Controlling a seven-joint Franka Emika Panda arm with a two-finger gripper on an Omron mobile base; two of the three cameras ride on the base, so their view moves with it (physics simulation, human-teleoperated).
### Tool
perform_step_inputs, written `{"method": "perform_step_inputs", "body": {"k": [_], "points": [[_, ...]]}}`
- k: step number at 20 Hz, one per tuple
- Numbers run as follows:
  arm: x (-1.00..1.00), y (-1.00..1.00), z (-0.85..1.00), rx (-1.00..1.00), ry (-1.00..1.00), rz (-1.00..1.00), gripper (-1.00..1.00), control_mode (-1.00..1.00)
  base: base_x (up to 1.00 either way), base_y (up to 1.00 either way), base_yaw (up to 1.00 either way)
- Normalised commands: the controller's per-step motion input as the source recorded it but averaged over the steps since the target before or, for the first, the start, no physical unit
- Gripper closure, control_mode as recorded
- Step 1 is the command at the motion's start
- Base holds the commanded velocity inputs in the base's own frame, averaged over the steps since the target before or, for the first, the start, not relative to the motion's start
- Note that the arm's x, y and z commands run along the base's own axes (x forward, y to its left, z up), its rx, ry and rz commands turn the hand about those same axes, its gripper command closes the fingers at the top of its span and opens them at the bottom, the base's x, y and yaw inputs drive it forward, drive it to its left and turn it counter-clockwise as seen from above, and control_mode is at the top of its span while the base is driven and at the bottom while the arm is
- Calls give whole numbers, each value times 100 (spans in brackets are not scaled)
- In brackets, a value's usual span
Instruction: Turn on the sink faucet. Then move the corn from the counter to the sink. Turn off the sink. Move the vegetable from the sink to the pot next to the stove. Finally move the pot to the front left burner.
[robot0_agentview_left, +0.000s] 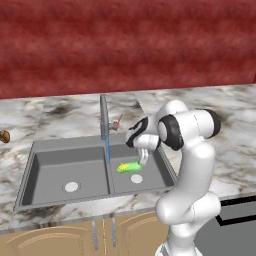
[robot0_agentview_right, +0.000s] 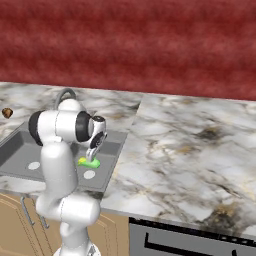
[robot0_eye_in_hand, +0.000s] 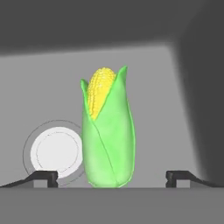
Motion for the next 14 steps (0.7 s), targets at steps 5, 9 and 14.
{"method": "perform_step_inputs", "body": {"k": [5,9,14], "points": [[-22,-6,63,8,-10,0,-100,-100,0,0,0],[-31,-1,49,21,-16,0,-100,-100,0,0,0],[-33,-12,41,31,-16,1,-100,-100,0,0,0]]}}
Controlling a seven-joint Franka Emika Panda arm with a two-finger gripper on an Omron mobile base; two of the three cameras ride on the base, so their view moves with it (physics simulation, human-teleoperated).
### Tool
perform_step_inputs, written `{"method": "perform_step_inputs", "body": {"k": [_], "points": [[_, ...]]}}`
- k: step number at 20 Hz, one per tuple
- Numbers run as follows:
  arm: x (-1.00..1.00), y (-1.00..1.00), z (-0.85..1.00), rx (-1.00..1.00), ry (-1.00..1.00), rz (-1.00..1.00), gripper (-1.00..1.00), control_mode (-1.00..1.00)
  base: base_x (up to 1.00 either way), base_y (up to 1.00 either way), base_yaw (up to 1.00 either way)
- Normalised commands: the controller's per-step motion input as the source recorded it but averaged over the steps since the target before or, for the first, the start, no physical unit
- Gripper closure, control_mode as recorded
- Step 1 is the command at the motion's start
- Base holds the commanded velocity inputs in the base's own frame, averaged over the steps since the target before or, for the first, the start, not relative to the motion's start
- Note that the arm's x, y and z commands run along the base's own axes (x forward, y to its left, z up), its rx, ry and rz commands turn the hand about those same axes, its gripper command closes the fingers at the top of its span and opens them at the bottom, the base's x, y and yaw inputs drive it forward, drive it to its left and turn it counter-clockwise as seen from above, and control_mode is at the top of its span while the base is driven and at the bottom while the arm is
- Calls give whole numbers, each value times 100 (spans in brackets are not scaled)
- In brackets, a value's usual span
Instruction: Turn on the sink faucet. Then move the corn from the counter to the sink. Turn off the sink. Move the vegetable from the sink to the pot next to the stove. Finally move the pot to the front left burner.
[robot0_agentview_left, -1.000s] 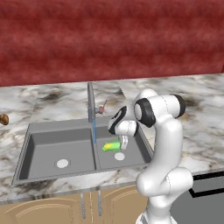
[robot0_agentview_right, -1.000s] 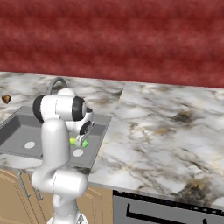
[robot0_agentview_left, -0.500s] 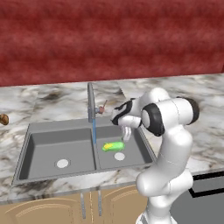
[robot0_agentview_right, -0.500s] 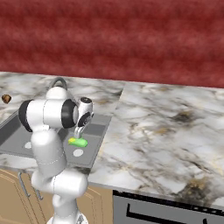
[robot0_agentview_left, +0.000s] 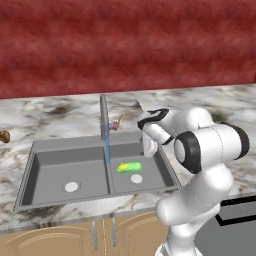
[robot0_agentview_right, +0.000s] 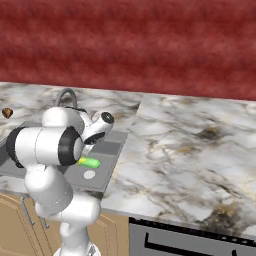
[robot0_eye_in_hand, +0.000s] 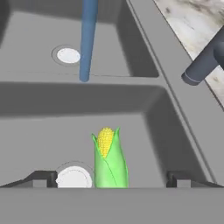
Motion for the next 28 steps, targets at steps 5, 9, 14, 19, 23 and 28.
{"method": "perform_step_inputs", "body": {"k": [5,9,14,19,23,28], "points": [[-6,-48,14,30,-1,1,-100,-100,0,0,0],[7,-26,43,30,1,0,-100,-100,0,0,0],[19,-7,49,27,0,0,-100,-100,0,0,0],[36,0,51,21,2,1,-100,-100,0,0,0],[40,11,40,18,12,2,-100,-100,0,0,0],[32,26,16,16,12,5,-100,-100,0,0,0]]}}
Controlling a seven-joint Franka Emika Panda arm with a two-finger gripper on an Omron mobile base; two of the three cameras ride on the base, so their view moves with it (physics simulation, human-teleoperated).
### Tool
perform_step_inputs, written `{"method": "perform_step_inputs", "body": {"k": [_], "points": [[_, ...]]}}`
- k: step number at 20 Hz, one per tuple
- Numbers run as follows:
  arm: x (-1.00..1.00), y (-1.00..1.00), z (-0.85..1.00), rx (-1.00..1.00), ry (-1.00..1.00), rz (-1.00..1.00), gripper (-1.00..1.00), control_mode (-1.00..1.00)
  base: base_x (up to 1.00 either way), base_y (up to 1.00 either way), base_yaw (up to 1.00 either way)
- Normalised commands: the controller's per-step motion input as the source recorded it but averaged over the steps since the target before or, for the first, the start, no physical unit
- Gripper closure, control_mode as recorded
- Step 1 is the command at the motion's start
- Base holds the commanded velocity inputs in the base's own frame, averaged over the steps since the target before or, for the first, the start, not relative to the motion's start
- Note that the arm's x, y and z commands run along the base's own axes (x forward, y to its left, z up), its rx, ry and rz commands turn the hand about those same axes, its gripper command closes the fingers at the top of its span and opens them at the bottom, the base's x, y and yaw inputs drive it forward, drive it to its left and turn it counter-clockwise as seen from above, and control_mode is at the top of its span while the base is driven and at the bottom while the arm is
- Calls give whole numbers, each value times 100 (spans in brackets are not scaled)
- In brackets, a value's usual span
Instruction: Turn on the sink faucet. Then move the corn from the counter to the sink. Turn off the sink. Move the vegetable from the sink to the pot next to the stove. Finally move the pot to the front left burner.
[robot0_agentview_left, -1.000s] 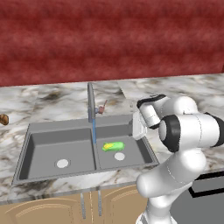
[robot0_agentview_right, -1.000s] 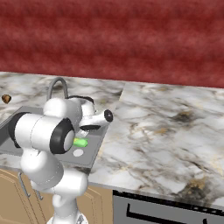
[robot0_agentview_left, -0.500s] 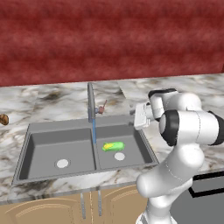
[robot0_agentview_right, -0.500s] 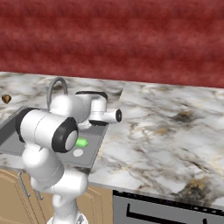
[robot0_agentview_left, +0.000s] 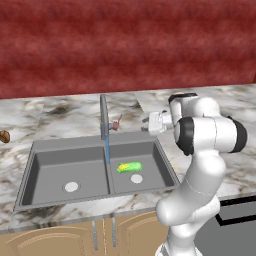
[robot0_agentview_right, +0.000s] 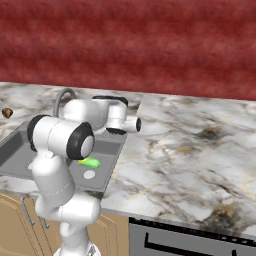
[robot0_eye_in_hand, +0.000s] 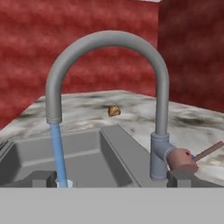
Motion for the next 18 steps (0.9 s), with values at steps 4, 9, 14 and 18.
{"method": "perform_step_inputs", "body": {"k": [4,9,14,18], "points": [[21,46,0,8,9,7,-100,-100,0,0,0],[14,43,0,2,2,6,-100,-100,0,0,0],[26,24,0,2,0,5,-100,-100,0,0,0],[31,18,0,3,0,4,-100,-100,0,0,0]]}}
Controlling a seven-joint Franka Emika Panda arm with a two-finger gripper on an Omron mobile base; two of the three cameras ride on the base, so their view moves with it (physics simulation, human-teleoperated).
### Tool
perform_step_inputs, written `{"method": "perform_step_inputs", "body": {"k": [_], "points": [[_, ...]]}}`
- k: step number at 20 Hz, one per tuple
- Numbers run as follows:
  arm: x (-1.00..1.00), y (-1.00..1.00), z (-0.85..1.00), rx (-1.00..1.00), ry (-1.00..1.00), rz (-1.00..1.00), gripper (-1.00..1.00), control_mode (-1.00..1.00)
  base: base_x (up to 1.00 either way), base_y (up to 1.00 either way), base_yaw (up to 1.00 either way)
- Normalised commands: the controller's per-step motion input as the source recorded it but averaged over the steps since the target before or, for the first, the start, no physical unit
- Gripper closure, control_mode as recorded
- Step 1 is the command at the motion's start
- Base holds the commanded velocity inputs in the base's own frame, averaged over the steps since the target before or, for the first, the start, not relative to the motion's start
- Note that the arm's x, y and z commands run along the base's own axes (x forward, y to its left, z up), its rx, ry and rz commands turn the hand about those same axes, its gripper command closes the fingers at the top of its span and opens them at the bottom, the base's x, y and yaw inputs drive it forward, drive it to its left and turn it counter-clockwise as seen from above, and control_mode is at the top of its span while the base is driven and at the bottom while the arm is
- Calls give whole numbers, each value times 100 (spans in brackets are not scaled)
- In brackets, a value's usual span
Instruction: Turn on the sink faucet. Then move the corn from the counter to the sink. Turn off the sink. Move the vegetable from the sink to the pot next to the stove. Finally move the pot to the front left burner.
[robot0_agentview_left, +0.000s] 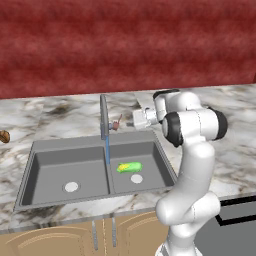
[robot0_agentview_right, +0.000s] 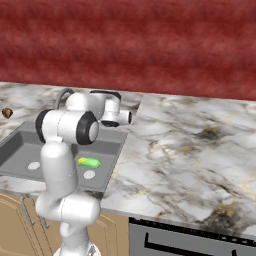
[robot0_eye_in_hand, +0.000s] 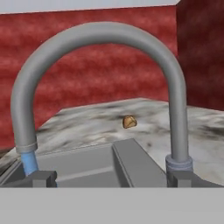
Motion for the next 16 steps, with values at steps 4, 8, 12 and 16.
{"method": "perform_step_inputs", "body": {"k": [4,8,12,16], "points": [[31,20,0,2,0,4,-100,-100,0,0,0],[28,24,0,1,0,5,-100,-100,0,0,0],[22,23,0,0,0,4,-100,-100,0,0,0],[0,-22,0,0,-8,0,-100,-100,0,0,0]]}}
